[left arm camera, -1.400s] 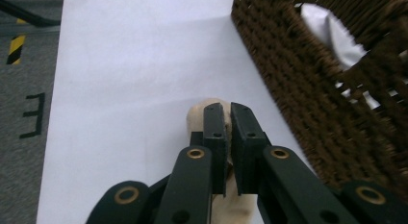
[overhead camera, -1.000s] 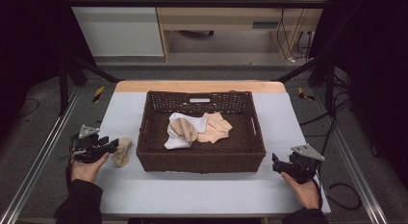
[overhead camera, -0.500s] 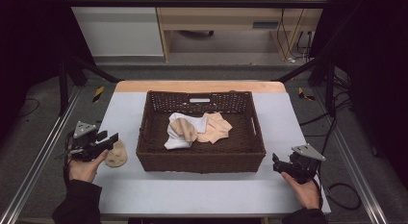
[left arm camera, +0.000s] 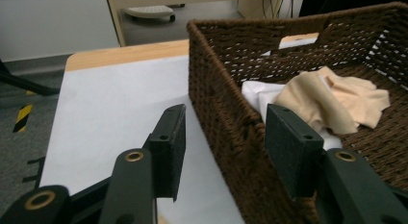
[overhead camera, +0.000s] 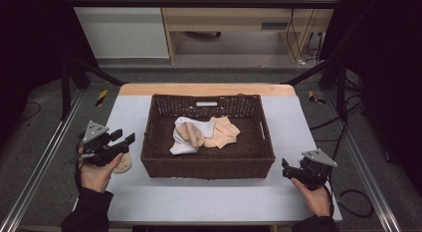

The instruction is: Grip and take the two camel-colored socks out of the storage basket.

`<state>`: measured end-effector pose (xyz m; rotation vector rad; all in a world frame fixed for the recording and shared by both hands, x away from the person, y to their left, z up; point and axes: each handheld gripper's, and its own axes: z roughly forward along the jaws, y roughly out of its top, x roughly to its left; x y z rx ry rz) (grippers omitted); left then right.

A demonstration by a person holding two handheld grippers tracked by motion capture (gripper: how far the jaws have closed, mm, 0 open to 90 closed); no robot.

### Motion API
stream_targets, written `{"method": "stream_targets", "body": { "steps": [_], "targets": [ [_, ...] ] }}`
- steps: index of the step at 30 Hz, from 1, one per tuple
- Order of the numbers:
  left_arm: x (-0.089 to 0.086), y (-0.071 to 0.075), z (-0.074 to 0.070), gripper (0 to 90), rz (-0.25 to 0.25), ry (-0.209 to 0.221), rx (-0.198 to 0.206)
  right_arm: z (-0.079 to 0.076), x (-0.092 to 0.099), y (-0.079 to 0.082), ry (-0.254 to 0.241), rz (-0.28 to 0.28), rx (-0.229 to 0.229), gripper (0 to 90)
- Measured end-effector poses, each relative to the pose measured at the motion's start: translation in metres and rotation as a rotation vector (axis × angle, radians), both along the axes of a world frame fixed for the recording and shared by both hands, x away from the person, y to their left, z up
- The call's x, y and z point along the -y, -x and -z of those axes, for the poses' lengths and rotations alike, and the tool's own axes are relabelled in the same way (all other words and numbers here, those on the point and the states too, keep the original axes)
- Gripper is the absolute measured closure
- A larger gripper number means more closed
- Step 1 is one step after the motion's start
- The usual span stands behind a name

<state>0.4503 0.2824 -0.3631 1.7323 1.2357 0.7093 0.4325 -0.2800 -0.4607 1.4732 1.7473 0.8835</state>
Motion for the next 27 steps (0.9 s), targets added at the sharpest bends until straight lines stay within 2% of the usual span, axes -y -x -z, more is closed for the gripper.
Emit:
{"method": "stream_targets", "body": {
  "steps": [11, 15, 19, 20, 21, 27],
  "targets": [
    [0.038, -0.005, -0.018, 47.2, 0.069, 0.010, 0.054, 0.000, 0.001, 0.000, -0.006, 0.008, 0.001, 4.2],
    [0.047, -0.008, -0.023, 47.0, 0.090, 0.019, 0.070, 0.000, 0.000, -0.001, -0.004, 0.007, 0.001, 4.2],
    [0.061, -0.015, -0.028, 47.0, 0.102, 0.035, 0.077, 0.000, 0.001, -0.001, -0.007, 0.011, 0.001, 4.2],
    [0.069, -0.019, -0.031, 47.1, 0.109, 0.039, 0.083, 0.000, 0.001, -0.001, -0.006, 0.013, 0.003, 4.2],
    [0.069, -0.019, -0.031, 47.4, 0.109, 0.039, 0.083, 0.000, 0.001, -0.001, -0.006, 0.013, 0.003, 4.2],
    [0.093, -0.031, -0.039, 47.4, 0.127, 0.032, 0.100, 0.000, 0.002, -0.002, -0.003, 0.015, 0.009, 4.1]
  ]
}}
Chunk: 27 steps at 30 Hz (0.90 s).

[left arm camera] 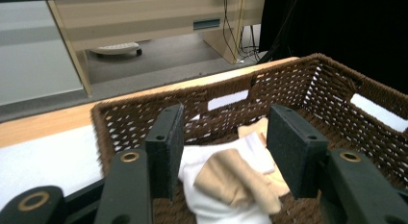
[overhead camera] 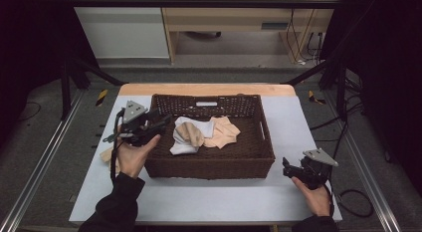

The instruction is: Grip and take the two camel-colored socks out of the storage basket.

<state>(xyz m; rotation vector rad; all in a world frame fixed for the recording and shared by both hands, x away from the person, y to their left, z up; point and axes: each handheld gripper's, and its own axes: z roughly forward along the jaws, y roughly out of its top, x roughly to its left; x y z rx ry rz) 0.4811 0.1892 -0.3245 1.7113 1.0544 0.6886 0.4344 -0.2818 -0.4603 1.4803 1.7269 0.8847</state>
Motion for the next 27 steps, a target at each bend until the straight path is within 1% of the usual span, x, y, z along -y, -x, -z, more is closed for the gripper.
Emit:
{"method": "stream_targets", "body": {
  "steps": [1, 2, 3, 5, 8, 9, 12, 13, 14, 15, 16, 18, 19, 21, 22, 23, 24, 26, 27],
  "targets": [
    [0.008, -0.004, -0.001, 47.3, 0.003, -0.006, 0.005, 0.000, 0.000, 0.000, 0.000, -0.001, -0.001, 4.2],
    [0.011, -0.006, -0.001, 47.3, 0.007, -0.009, 0.007, 0.000, 0.000, 0.000, 0.000, -0.001, 0.000, 4.2],
    [0.011, -0.006, -0.001, 47.2, 0.007, -0.009, 0.007, 0.000, 0.000, 0.000, 0.000, -0.001, 0.000, 4.2],
    [0.020, -0.011, -0.001, 47.6, 0.011, -0.018, 0.008, 0.000, 0.000, 0.000, 0.001, 0.000, -0.001, 4.2],
    [0.029, -0.018, 0.001, 48.1, 0.015, -0.024, 0.004, 0.000, 0.000, -0.001, 0.002, -0.001, -0.004, 4.2],
    [0.029, -0.018, 0.001, 48.1, 0.015, -0.024, 0.004, 0.000, 0.000, -0.001, 0.002, -0.001, -0.004, 4.2],
    [0.037, -0.024, 0.005, 48.1, 0.018, -0.026, 0.001, 0.000, 0.000, -0.001, 0.001, 0.000, -0.003, 4.2],
    [0.042, -0.029, 0.008, 48.1, 0.019, -0.038, 0.000, 0.000, 0.000, -0.001, 0.000, -0.001, -0.004, 4.1],
    [0.042, -0.029, 0.008, 48.1, 0.019, -0.038, 0.000, 0.000, 0.000, -0.001, 0.000, -0.001, -0.004, 4.1],
    [0.048, -0.033, 0.012, 48.2, 0.022, -0.050, -0.006, 0.000, 0.000, -0.001, -0.001, -0.001, -0.004, 4.2],
    [0.048, -0.033, 0.012, 48.3, 0.022, -0.050, -0.006, 0.000, 0.000, -0.001, -0.001, -0.001, -0.004, 4.2],
    [0.058, -0.041, 0.021, 48.2, 0.028, -0.064, -0.029, 0.000, -0.001, -0.001, -0.003, 0.000, -0.007, 4.2],
    [0.058, -0.041, 0.021, 48.0, 0.028, -0.064, -0.029, 0.000, -0.001, -0.001, -0.003, 0.000, -0.007, 4.2],
    [0.066, -0.049, 0.031, 46.9, 0.032, -0.089, -0.061, 0.000, 0.000, -0.001, -0.001, -0.001, -0.003, 4.2],
    [0.066, -0.049, 0.031, 46.9, 0.032, -0.089, -0.061, 0.000, 0.000, -0.001, -0.001, -0.001, -0.003, 4.2],
    [0.069, -0.053, 0.037, 46.7, 0.029, -0.089, -0.076, 0.000, 0.000, -0.001, -0.003, -0.001, -0.002, 4.2],
    [0.069, -0.053, 0.037, 46.7, 0.029, -0.089, -0.076, 0.000, 0.000, -0.001, -0.003, -0.001, -0.002, 4.2],
    [0.070, -0.057, 0.043, 46.5, 0.021, -0.090, -0.095, 0.000, 0.000, -0.001, -0.005, 0.000, -0.004, 4.2],
    [0.070, -0.060, 0.048, 45.8, 0.014, -0.100, -0.109, 0.000, 0.000, -0.001, -0.006, 0.000, -0.005, 4.2]
  ]
}}
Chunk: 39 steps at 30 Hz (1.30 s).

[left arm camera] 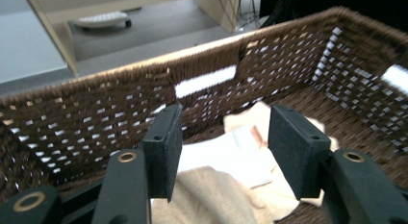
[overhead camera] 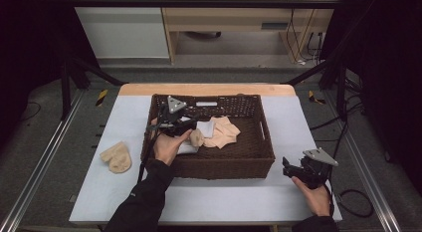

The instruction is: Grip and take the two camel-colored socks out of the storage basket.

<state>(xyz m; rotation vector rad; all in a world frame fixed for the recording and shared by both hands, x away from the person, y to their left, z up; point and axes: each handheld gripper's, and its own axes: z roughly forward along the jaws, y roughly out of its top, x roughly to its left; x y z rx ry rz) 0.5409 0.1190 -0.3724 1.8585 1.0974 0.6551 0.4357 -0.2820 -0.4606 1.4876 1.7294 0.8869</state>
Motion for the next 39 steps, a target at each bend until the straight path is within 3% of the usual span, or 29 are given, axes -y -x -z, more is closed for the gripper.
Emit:
{"method": "stream_targets", "body": {
  "steps": [10, 14, 18, 23, 25, 28, 30, 31, 34, 39],
  "targets": [
    [0.000, -0.008, 0.017, 44.8, -0.001, -0.044, -0.068, 0.000, 0.000, 0.000, 0.002, 0.001, -0.002, 4.1],
    [0.002, -0.010, 0.024, 45.9, 0.001, -0.091, -0.112, 0.000, 0.000, 0.000, 0.001, 0.001, -0.003, 4.1],
    [0.003, -0.013, 0.029, 46.9, 0.000, -0.111, -0.145, 0.000, 0.000, 0.000, 0.005, -0.001, -0.003, 4.2],
    [0.005, -0.013, 0.032, 49.6, 0.003, -0.148, -0.165, 0.000, -0.001, 0.000, 0.001, -0.002, -0.005, 4.1],
    [0.006, -0.013, 0.033, 56.2, 0.006, -0.162, -0.183, 0.001, 0.000, 0.000, 0.005, -0.003, -0.005, 4.1],
    [0.006, -0.014, 0.034, 66.1, 0.010, -0.145, -0.223, 0.001, -0.001, 0.000, 0.004, -0.004, -0.009, 4.1],
    [0.005, -0.015, 0.034, 68.6, 0.011, -0.144, -0.233, 0.001, -0.001, 0.000, 0.004, -0.004, -0.009, 4.2],
    [0.005, -0.015, 0.034, 75.8, 0.014, -0.136, -0.241, 0.001, -0.001, 0.000, 0.002, -0.004, -0.011, 4.2],
    [0.005, -0.014, 0.033, 83.6, 0.031, -0.130, -0.253, 0.001, -0.001, 0.000, 0.003, -0.006, -0.010, 4.2],
    [0.003, -0.013, 0.030, 85.8, 0.058, -0.109, -0.237, 0.000, -0.001, 0.000, 0.001, -0.006, -0.012, 4.2]
  ]
}}
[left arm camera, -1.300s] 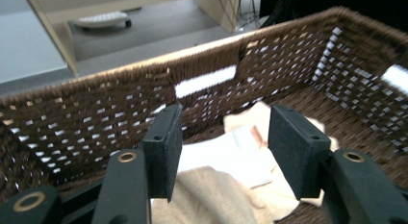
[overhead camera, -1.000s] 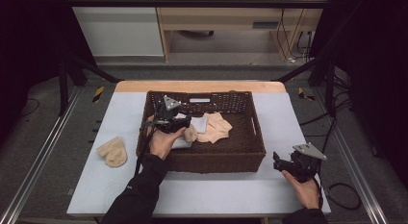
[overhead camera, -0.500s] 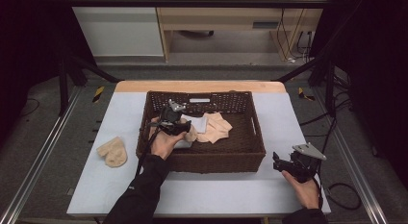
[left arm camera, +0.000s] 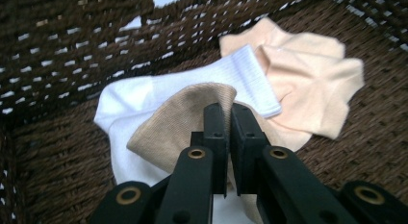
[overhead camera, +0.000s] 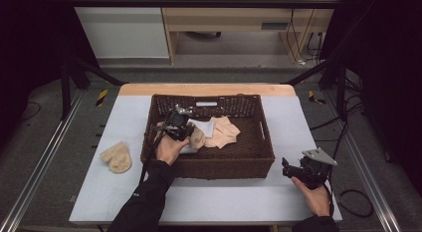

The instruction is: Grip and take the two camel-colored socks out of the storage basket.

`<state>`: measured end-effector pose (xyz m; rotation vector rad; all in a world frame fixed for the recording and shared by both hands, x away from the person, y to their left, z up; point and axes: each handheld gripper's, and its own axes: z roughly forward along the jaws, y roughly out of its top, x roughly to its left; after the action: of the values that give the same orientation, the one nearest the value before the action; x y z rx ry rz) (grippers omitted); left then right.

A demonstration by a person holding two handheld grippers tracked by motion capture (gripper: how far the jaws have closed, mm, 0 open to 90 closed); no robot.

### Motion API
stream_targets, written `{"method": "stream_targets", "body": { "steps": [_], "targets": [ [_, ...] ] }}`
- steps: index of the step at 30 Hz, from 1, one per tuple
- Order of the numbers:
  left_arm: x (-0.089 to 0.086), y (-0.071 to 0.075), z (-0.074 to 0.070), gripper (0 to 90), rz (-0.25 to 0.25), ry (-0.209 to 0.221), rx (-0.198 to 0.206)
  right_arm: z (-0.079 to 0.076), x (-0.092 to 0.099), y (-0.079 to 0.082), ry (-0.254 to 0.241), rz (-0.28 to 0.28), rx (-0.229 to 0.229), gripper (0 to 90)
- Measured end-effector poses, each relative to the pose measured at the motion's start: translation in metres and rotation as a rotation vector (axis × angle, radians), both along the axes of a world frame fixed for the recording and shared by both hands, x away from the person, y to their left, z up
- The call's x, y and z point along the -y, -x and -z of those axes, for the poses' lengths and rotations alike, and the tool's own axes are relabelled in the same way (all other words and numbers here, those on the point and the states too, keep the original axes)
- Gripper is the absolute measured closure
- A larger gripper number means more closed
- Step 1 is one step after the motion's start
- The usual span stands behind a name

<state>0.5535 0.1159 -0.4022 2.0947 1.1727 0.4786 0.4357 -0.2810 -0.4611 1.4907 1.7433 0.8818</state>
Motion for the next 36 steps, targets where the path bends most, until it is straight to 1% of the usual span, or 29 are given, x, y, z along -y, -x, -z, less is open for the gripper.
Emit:
{"method": "stream_targets", "body": {
  "steps": [1, 2, 3, 4, 5, 6, 7, 8, 9, 11, 13, 14, 15, 16, 17, 19, 20, 21, 22, 23, 24, 25, 26, 27, 28, 32, 33, 34, 36],
  "targets": [
    [-0.002, 0.002, -0.003, 85.9, 0.013, 0.029, 0.019, 0.000, 0.000, 0.000, -0.001, 0.001, 0.001, 4.1],
    [-0.002, 0.002, -0.003, 85.9, 0.013, 0.029, 0.019, 0.000, 0.000, 0.000, -0.001, 0.001, 0.001, 4.1],
    [-0.003, 0.004, -0.005, 86.0, 0.017, 0.049, 0.038, 0.000, 0.001, 0.000, 0.004, -0.001, 0.005, 4.1],
    [-0.005, 0.007, -0.007, 86.0, 0.023, 0.072, 0.071, 0.000, 0.001, 0.000, 0.004, 0.000, 0.004, 4.1],
    [-0.005, 0.009, -0.009, 86.1, 0.026, 0.091, 0.090, 0.000, 0.001, 0.000, 0.001, 0.001, 0.004, 4.2],
    [-0.005, 0.009, -0.009, 86.1, 0.026, 0.091, 0.090, 0.000, 0.001, 0.000, 0.001, 0.001, 0.004, 4.2],
    [-0.007, 0.011, -0.012, 86.1, 0.034, 0.105, 0.124, 0.000, 0.001, 0.000, 0.002, 0.002, 0.005, 4.1],
    [-0.007, 0.011, -0.012, 86.1, 0.034, 0.105, 0.124, 0.000, 0.001, 0.000, 0.002, 0.002, 0.005, 4.1],
    [-0.008, 0.013, -0.015, 86.1, 0.031, 0.124, 0.142, 0.000, 0.001, 0.000, 0.002, 0.003, 0.005, 4.1],
    [-0.010, 0.015, -0.019, 86.1, 0.031, 0.134, 0.170, 0.000, 0.001, 0.000, 0.002, 0.003, 0.006, 4.1],
    [-0.013, 0.018, -0.024, 86.1, 0.027, 0.163, 0.203, 0.000, 0.001, 0.000, 0.003, 0.003, 0.007, 4.1],
    [-0.016, 0.019, -0.027, 86.1, 0.029, 0.164, 0.218, 0.000, 0.001, 0.000, 0.003, 0.005, 0.007, 4.1],
    [-0.019, 0.020, -0.033, 86.1, 0.020, 0.189, 0.219, 0.000, 0.001, 0.000, 0.003, 0.004, 0.006, 4.2],
    [-0.019, 0.020, -0.033, 86.1, 0.020, 0.189, 0.219, 0.000, 0.001, 0.000, 0.003, 0.004, 0.006, 4.2],
    [-0.021, 0.021, -0.038, 86.1, 0.015, 0.221, 0.228, 0.000, 0.001, 0.000, 0.004, 0.004, 0.006, 4.1],
    [-0.023, 0.024, -0.045, 86.1, 0.019, 0.235, 0.243, 0.000, 0.001, 0.000, 0.003, 0.005, 0.005, 4.1],
    [-0.025, 0.028, -0.055, 86.1, 0.026, 0.255, 0.265, 0.000, 0.001, 0.000, 0.004, 0.005, 0.006, 4.1],
    [-0.027, 0.031, -0.060, 86.1, 0.030, 0.265, 0.273, 0.000, 0.001, 0.000, 0.005, 0.004, 0.006, 4.1],
    [-0.027, 0.031, -0.060, 86.1, 0.030, 0.265, 0.273, 0.000, 0.001, 0.000, 0.005, 0.004, 0.006, 4.1],
    [-0.029, 0.036, -0.069, 86.1, 0.040, 0.280, 0.291, 0.000, 0.001, 0.000, 0.002, 0.006, 0.006, 4.1],
    [-0.029, 0.036, -0.069, 86.1, 0.040, 0.280, 0.291, 0.000, 0.001, 0.000, 0.005, 0.005, 0.006, 4.1],
    [-0.031, 0.041, -0.077, 86.1, 0.052, 0.295, 0.306, 0.000, 0.001, 0.000, 0.005, 0.005, 0.005, 4.1],
    [-0.031, 0.041, -0.077, 86.1, 0.052, 0.295, 0.306, 0.000, 0.001, 0.000, 0.005, 0.005, 0.005, 4.1],
    [-0.033, 0.047, -0.084, 86.1, 0.062, 0.303, 0.323, 0.000, 0.001, 0.000, 0.005, 0.006, 0.005, 4.1],
    [-0.033, 0.047, -0.084, 86.1, 0.062, 0.303, 0.323, 0.000, 0.001, 0.000, 0.005, 0.006, 0.005, 4.1],
    [-0.041, 0.056, -0.097, 86.1, 0.075, 0.323, 0.347, 0.000, 0.002, 0.000, 0.002, 0.007, 0.006, 4.1],
    [-0.046, 0.061, -0.102, 86.1, 0.075, 0.327, 0.355, -0.001, 0.002, 0.001, 0.002, 0.011, 0.008, 4.1],
    [-0.046, 0.061, -0.102, 86.1, 0.075, 0.327, 0.355, -0.001, 0.002, 0.001, 0.002, 0.011, 0.008, 4.1],
    [-0.052, 0.065, -0.105, 86.1, 0.076, 0.337, 0.360, -0.001, 0.003, 0.001, 0.000, 0.012, 0.006, 4.1]
  ]
}}
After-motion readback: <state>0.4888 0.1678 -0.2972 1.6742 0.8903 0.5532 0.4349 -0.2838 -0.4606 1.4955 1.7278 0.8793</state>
